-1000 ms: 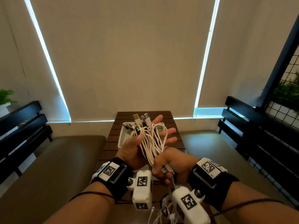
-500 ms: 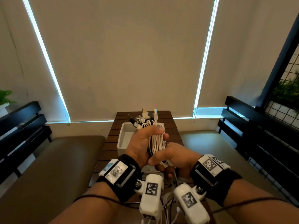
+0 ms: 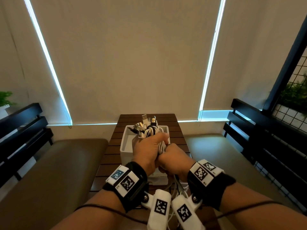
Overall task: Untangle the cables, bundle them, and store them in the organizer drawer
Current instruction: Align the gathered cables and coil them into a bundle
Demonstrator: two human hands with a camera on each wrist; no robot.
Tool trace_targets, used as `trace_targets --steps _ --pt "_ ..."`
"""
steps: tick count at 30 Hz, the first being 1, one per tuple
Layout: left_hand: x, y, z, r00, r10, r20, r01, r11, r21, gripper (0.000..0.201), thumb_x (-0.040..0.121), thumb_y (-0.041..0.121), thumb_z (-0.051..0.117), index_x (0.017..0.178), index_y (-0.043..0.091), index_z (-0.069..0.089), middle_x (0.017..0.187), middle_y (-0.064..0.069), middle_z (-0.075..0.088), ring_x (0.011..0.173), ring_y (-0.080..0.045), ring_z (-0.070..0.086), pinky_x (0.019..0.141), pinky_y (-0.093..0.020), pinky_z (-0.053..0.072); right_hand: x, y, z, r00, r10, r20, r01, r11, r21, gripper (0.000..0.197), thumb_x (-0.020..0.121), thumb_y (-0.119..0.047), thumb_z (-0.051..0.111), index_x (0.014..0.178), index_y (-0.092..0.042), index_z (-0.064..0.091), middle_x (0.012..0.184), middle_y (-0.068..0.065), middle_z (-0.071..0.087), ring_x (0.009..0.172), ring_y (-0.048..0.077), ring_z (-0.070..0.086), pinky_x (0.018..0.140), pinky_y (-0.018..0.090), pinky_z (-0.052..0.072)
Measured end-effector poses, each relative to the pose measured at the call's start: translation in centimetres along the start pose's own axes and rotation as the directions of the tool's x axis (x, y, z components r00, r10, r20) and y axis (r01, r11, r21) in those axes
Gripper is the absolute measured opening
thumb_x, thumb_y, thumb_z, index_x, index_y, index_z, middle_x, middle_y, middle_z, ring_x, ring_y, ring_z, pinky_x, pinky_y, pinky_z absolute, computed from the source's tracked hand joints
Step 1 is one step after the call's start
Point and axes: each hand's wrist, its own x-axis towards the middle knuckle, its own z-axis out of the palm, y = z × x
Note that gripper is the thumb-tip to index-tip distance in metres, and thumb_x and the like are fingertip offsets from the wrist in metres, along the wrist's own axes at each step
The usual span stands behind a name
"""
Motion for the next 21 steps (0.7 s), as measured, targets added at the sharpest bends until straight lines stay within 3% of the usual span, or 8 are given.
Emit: trace_targets --steps 4,8,10,11,13,14,17,21 --pt "-0.3 0.3 -0.4 0.999 -0.021 -0.038 0.022 1.0 0.022 0.033 0.072 0.009 0.073 0.102 -0.002 0.069 0.082 -0.012 0.069 0.068 -0.021 0.066 0.052 -0.027 0.05 -0.1 -0.3 0.4 1.0 -0.027 -0.013 0.026 0.995 -0.095 0.011 0.078 0.0 0.055 0.075 -0.01 0.057 0.055 0.006 0.054 0.034 0.01 0.046 0.039 0.023 0.038" --pt "-1.3 1.0 -0.1 0.993 -0.1 0.068 0.104 0.993 -0.051 0.052 0.062 0.022 0.081 0.11 0.006 0.069 0.101 -0.009 0.075 0.084 -0.019 0.072 0.06 -0.029 0.056 -0.4 0.0 -0.4 0.997 -0.06 -0.041 0.056 0.994 -0.09 0.01 0.07 0.0 0.063 0.073 -0.01 0.062 0.059 0.01 0.056 0.048 0.022 0.049 0.045 0.028 0.04" --pt "-2.1 1.2 0.3 0.99 -0.107 0.094 0.11 0.994 -0.025 0.062 0.053 0.033 0.082 0.11 0.011 0.069 0.098 -0.007 0.075 0.082 -0.019 0.07 0.064 -0.031 0.056 0.3 -0.1 0.1 0.995 -0.014 -0.102 0.006 0.997 -0.081 0.008 0.075 -0.004 0.063 0.082 -0.006 0.066 0.066 0.012 0.061 0.055 0.026 0.055 0.048 0.031 0.043" --pt "-2.6 1.3 0.6 0.989 -0.109 0.101 0.108 0.994 0.007 0.061 0.052 0.035 0.083 0.108 0.013 0.069 0.097 -0.006 0.075 0.084 -0.02 0.069 0.069 -0.033 0.057 0.6 0.1 0.5 0.99 -0.028 -0.138 -0.002 0.976 -0.216 0.012 0.081 -0.009 0.062 0.09 -0.002 0.066 0.073 0.014 0.064 0.063 0.028 0.06 0.053 0.032 0.048" --pt "-3.1 1.3 1.4 0.989 -0.138 0.054 0.137 0.99 0.031 0.05 0.055 0.03 0.086 0.1 0.016 0.068 0.096 -0.006 0.073 0.09 -0.023 0.067 0.082 -0.041 0.057 0.6 -0.3 1.4 0.964 -0.085 -0.251 -0.08 0.81 -0.58 0.028 0.089 -0.016 0.058 0.105 0.006 0.061 0.098 0.022 0.065 0.089 0.03 0.064 0.075 0.028 0.053" --pt "-2.9 1.3 1.7 0.987 -0.163 -0.003 0.163 0.987 0.006 0.046 0.057 0.025 0.088 0.098 0.015 0.069 0.094 -0.008 0.074 0.091 -0.026 0.068 0.085 -0.045 0.056 0.9 0.0 1.0 0.957 -0.163 -0.239 -0.019 0.789 -0.614 0.03 0.09 -0.018 0.057 0.11 0.003 0.061 0.107 0.021 0.065 0.096 0.027 0.062 0.081 0.027 0.052" --pt "-1.8 1.5 2.1 0.961 -0.262 -0.084 0.249 0.958 -0.14 0.045 0.06 0.015 0.089 0.101 0.007 0.072 0.091 -0.011 0.076 0.087 -0.029 0.072 0.085 -0.049 0.057 1.0 0.0 0.0 0.93 -0.289 -0.227 0.068 0.741 -0.668 0.024 0.086 -0.029 0.053 0.104 -0.018 0.063 0.096 0.006 0.069 0.088 0.023 0.067 0.076 0.036 0.057" --pt "-0.6 1.5 1.8 0.951 -0.306 -0.052 0.29 0.935 -0.203 0.034 0.071 0.005 0.074 0.104 0.004 0.071 0.092 -0.012 0.073 0.08 -0.028 0.069 0.08 -0.042 0.056 0.8 -0.1 -0.3 0.936 -0.302 -0.182 0.096 0.714 -0.694 0.035 0.084 -0.032 0.064 0.113 -0.014 0.055 0.098 0.003 0.069 0.089 0.021 0.067 0.075 0.032 0.056"
